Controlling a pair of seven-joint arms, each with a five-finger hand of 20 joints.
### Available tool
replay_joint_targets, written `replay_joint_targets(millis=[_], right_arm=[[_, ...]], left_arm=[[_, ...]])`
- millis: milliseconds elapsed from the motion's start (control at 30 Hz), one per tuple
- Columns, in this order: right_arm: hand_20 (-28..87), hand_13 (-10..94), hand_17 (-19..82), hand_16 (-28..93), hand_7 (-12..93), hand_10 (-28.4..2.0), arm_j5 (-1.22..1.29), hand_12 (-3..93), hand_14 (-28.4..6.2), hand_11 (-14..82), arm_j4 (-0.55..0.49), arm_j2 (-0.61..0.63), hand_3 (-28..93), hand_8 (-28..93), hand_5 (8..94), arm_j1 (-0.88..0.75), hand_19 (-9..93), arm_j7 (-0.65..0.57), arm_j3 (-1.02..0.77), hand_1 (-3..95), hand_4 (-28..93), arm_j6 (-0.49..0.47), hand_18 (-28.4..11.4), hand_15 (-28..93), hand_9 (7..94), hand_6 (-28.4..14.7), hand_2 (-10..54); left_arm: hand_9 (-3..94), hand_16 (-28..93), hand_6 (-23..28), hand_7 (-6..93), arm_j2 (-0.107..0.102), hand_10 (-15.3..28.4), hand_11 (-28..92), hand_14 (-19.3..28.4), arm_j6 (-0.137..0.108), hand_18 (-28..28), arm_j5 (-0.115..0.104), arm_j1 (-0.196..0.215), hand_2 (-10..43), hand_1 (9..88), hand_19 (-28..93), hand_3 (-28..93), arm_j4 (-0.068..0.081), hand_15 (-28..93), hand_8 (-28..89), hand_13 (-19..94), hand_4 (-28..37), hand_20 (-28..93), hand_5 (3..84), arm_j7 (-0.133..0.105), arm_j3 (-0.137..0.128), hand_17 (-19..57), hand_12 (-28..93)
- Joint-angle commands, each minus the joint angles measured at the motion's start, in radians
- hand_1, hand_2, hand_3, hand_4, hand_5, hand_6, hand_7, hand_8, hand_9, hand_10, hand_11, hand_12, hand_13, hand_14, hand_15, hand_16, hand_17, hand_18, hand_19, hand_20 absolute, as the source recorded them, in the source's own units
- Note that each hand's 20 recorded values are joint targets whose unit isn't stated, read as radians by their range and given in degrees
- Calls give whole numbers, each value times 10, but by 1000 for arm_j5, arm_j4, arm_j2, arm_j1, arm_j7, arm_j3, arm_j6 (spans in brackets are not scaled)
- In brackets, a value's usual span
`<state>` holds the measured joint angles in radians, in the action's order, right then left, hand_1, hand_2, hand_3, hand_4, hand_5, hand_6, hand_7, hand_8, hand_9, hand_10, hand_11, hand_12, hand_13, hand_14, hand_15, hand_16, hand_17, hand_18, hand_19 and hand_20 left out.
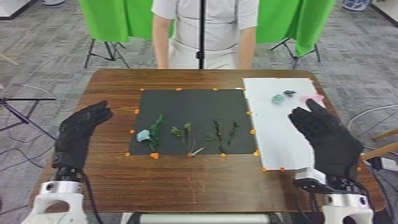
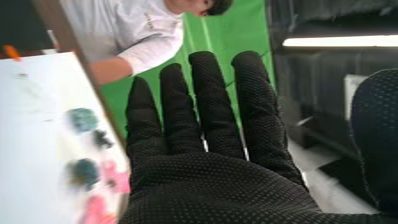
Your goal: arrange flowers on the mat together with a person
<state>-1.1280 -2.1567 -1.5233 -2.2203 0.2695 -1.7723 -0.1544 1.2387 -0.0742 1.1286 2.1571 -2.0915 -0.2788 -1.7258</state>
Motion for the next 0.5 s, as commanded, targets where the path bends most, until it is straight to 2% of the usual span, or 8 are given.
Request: replay_joint_targets(millis=[33, 200, 267, 500], right_arm=[[303, 362, 214, 172, 104, -155, -42, 136, -144, 63, 9, -14, 827, -79, 502, 1, 50, 10, 11, 90, -129, -13, -139, 107, 502, -13, 7], [305, 368, 217, 171, 110, -155, -29, 138, -146, 66, 15, -16, 826, -80, 509, -5, 49, 4, 11, 88, -130, -16, -139, 111, 515, -13, 11], [307, 372, 219, 171, 110, -155, -38, 138, -147, 66, 19, -20, 826, -81, 511, 2, 50, 13, 14, 87, -130, -14, -139, 113, 517, -13, 12], [309, 382, 223, 171, 114, -156, -35, 139, -147, 68, 20, -29, 825, -81, 524, 1, 49, 9, 14, 87, -129, -26, -138, 117, 529, -15, 15]], left_arm=[[451, 40, 35, 152, 13, 132, 191, 172, 7, 125, 2, 3, -1, 263, 65, 641, 4, 188, -62, 360, -191, 198, 493, -8, 20, 67, 154], [451, 40, 35, 153, 6, 132, 191, 171, 23, 125, 7, -8, 0, 264, 64, 641, 9, 186, -61, 359, -191, 198, 492, -4, 21, 67, 154], [451, 40, 35, 152, 4, 132, 191, 171, 19, 125, 5, -14, 1, 264, 64, 640, 11, 186, -62, 359, -191, 198, 493, -4, 21, 66, 154], [451, 41, 36, 151, 11, 132, 191, 171, 6, 125, -5, 9, 2, 262, 64, 640, 3, 186, -61, 359, -190, 198, 493, -7, 9, 66, 154]])
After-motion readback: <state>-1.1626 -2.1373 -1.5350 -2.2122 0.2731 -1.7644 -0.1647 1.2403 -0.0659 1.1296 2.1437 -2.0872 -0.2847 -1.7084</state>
